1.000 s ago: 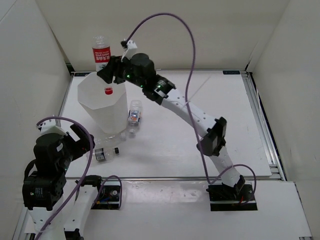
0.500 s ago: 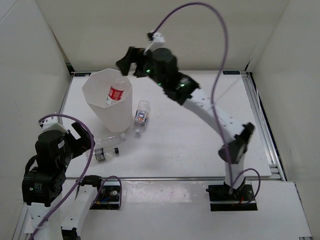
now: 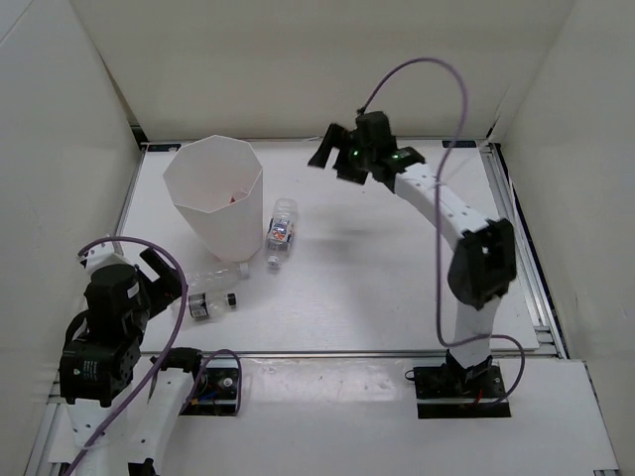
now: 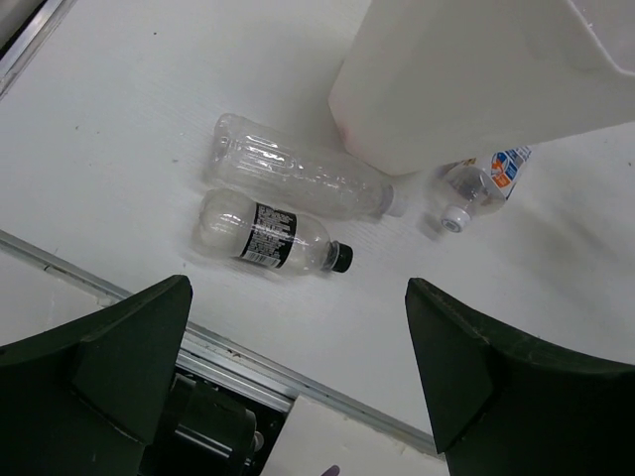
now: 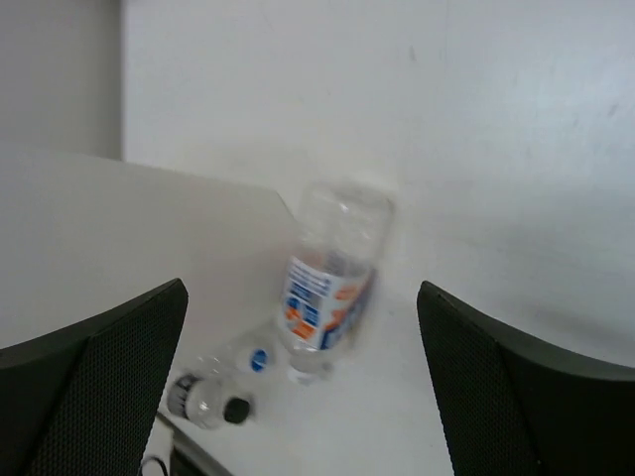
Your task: Put the plastic bottles in the bin
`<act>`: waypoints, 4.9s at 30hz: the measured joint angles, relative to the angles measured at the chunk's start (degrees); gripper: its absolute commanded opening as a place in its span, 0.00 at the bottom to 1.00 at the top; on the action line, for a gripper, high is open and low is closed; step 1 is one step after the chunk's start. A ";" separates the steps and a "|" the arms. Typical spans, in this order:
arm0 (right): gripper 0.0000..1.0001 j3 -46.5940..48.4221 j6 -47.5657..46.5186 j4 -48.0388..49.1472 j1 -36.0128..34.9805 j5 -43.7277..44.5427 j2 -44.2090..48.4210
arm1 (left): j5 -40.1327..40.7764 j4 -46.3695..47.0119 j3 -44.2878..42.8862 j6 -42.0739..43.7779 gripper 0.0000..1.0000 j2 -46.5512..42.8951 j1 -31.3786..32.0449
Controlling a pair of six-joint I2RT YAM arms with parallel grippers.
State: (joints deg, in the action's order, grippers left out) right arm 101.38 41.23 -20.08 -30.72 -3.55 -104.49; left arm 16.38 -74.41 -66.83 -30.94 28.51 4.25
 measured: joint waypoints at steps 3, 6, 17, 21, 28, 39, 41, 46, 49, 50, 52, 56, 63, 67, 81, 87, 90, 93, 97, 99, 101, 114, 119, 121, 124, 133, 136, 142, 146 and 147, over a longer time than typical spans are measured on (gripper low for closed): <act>1.00 0.20 0.28 -1.88 0.52 -7.19 -10.82 | 1.18 0.22 0.26 -0.59 1.00 0.48 0.00; 1.00 4.02 0.31 -5.86 0.28 -12.13 -20.87 | 1.97 0.31 0.92 -1.29 1.00 1.22 0.00; 1.00 12.44 0.48 -6.73 -2.38 -19.76 -31.50 | 3.10 -0.20 1.86 -4.50 1.00 3.76 0.00; 1.00 14.10 1.92 -6.25 -3.34 -22.43 -35.12 | 3.10 -0.33 1.86 -4.98 1.00 5.14 0.00; 0.90 19.39 3.98 -4.50 -4.44 -24.74 -39.10 | 3.10 -0.79 1.86 -5.14 1.00 6.80 0.00; 0.31 12.72 6.56 -2.29 -3.58 -27.15 -36.41 | 3.17 -2.40 1.92 -7.98 1.00 3.26 0.00; 0.28 8.74 5.42 -2.86 -2.95 -26.34 -33.46 | 3.30 -2.36 2.27 -8.68 1.00 1.92 0.00; 0.20 1.49 1.60 -7.93 -0.66 -21.18 -25.88 | 3.61 -2.51 5.29 -10.88 1.00 -1.29 0.00; 0.19 -2.08 0.26 -11.41 0.83 -17.53 -19.39 | 3.67 -2.78 6.80 -12.09 1.00 -2.51 0.00; 0.17 -2.47 0.15 -12.26 1.27 -16.74 -17.00 | 3.69 -2.84 7.13 -12.41 1.00 -2.80 0.00; 0.15 -2.45 0.17 -13.03 2.25 -15.34 -11.47 | 3.85 -2.95 7.56 -12.72 1.00 -3.08 0.00; 0.12 2.84 0.94 -12.76 2.69 -13.77 -2.82 | 4.24 -3.02 9.16 -13.11 1.00 -3.76 0.00; 0.18 26.82 0.44 -6.67 -4.31 -9.81 -4.59 | 4.13 -3.06 10.12 -13.27 1.00 -3.78 0.00; 0.20 38.38 -4.48 0.79 -11.13 -4.22 -10.88 | 3.37 -2.93 10.25 -13.88 1.00 -1.88 0.00; 1.00 34.07 -24.72 2.82 -24.61 12.57 -16.31 | 0.13 -2.16 13.64 -22.80 1.00 4.04 0.00; 1.00 30.86 -27.17 1.16 -26.03 16.65 -4.15 | 0.63 1.62 22.49 -33.53 1.00 3.15 0.00; 1.00 30.42 -29.00 0.66 -26.49 18.75 1.49 | 0.81 4.31 27.28 -38.42 1.00 3.06 0.00; 1.00 29.75 -30.38 -0.48 -27.15 19.98 5.40 | 1.01 7.50 31.12 -42.23 1.00 4.04 0.00; 1.00 26.62 -32.37 -2.58 -27.78 20.79 8.52 | 2.34 13.42 35.34 -44.74 1.00 7.72 0.00; 1.00 25.03 -33.16 -4.39 -27.82 21.29 9.25 | 2.95 17.05 37.16 -45.07 1.00 9.38 -0.02; 1.00 23.80 -34.16 -5.86 -27.82 21.90 9.55 | 2.97 20.06 38.47 -45.38 1.00 10.97 -0.28; 1.00 17.27 -37.13 -12.15 -27.82 25.81 15.39 | -2.12 20.00 42.05 -42.25 0.54 9.86 -8.00; 1.00 14.88 -36.50 -12.76 -27.82 26.12 17.68 | -0.42 11.54 25.53 -40.74 0.50 2.93 -8.07; 1.00 13.92 -35.93 -12.83 -27.82 26.14 17.79 | 0.79 11.47 17.20 -38.93 0.50 1.88 -8.07; 1.00 11.78 -35.21 -13.20 -27.82 26.12 17.88 | 2.25 14.86 7.43 -33.68 0.53 2.27 -8.07; 1.00 10.58 -34.07 -14.14 -27.82 25.97 17.90 | 7.63 33.35 -8.35 -16.52 0.55 25.57 -7.54; 1.00 10.58 -34.14 -14.16 -27.82 25.94 17.90 | 11.21 36.81 -14.58 -11.80 0.56 36.87 -4.15; 1.00 10.58 -34.12 -14.62 -27.80 26.40 18.03 | 17.46 40.61 -23.15 -4.83 0.73 51.08 5.60; 1.00 10.29 -34.10 -14.93 -27.82 27.36 18.88 | 20.24 40.59 -22.91 -2.67 1.00 52.83 9.29; 1.00 10.14 -34.12 -15.10 -27.82 27.71 19.26 | 21.05 40.48 -22.71 -2.03 1.00 52.57 9.77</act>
State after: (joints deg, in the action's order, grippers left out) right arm 111.53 7.11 -35.18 -58.54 24.16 -85.23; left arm 37.43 -33.93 -89.54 -32.97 81.08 14.02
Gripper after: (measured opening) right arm 0.998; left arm 0.956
